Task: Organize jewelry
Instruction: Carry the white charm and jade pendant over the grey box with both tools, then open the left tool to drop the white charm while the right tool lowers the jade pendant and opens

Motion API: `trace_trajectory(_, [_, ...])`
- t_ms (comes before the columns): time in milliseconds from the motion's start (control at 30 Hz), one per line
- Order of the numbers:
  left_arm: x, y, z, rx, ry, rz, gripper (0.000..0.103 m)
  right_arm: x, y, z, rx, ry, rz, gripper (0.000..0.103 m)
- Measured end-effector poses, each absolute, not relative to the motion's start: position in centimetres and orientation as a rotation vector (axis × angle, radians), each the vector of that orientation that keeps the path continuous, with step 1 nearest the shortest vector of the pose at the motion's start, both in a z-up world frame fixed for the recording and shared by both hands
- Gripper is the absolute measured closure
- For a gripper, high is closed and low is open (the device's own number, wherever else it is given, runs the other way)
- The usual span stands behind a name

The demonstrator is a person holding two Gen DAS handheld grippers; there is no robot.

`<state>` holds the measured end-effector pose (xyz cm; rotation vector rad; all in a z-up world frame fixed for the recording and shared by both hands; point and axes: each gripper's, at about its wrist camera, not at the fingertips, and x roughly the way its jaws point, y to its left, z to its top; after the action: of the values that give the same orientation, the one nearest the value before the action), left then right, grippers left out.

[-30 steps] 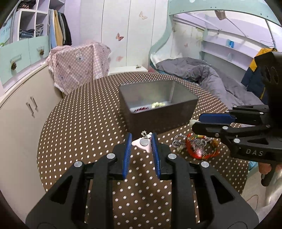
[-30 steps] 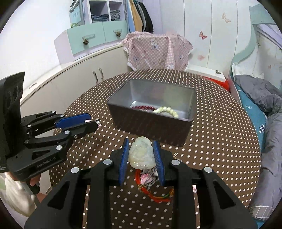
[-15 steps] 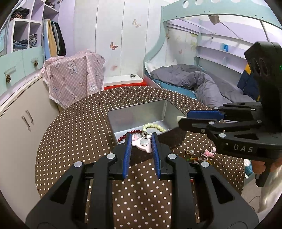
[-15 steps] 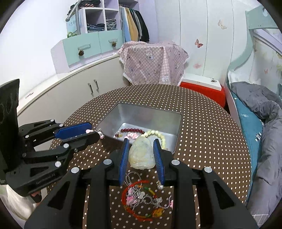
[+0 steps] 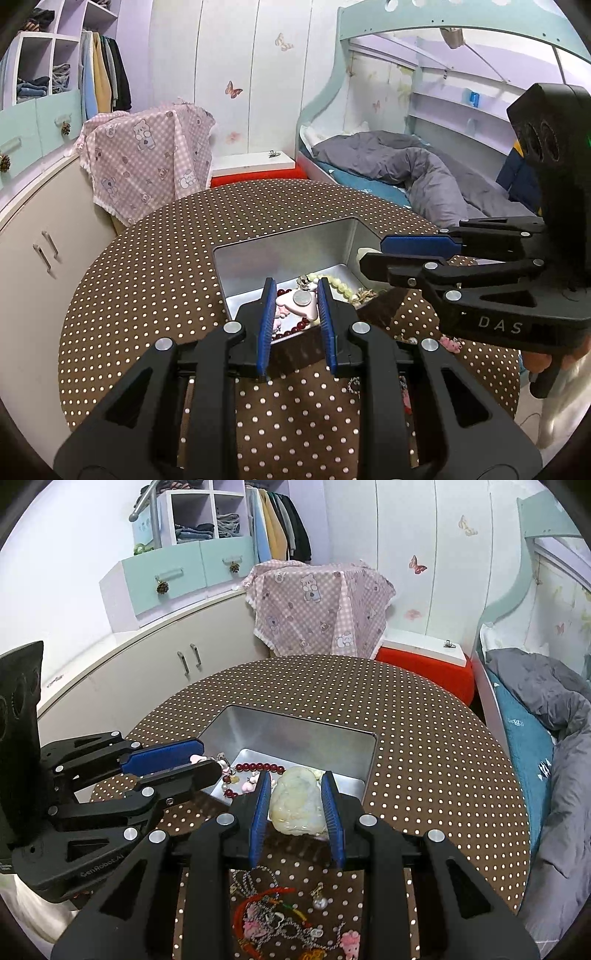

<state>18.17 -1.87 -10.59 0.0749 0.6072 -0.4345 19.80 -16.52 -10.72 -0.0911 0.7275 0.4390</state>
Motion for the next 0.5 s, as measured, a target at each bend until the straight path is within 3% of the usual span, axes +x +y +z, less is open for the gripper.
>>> trace_trajectory(367, [19.5, -2.1, -11.5, 0.085, 0.628, -0.442, 0.079, 21.6, -16.0, -11.5, -0.100, 0.761, 0.444, 0.077])
trace_trajectory(400, [19.6, -2.1, -11.6, 0.084, 0.633, -0.439, 0.077, 21.8, -15.9, -11.5, -0.102, 0.764, 0.443, 0.077])
trace_trajectory(467, [19.9, -1.9, -11.5, 0.078, 0.630, -0.426, 0.051, 22.0, -15.8, -11.6, -0.104, 0.767, 0.445, 0.077])
trace_trajectory(500, [19.9, -1.8, -11.5, 0.070, 0.623, -0.417, 0.049, 22.2, -15.8, -11.7, -0.111, 0.769, 0.429, 0.077])
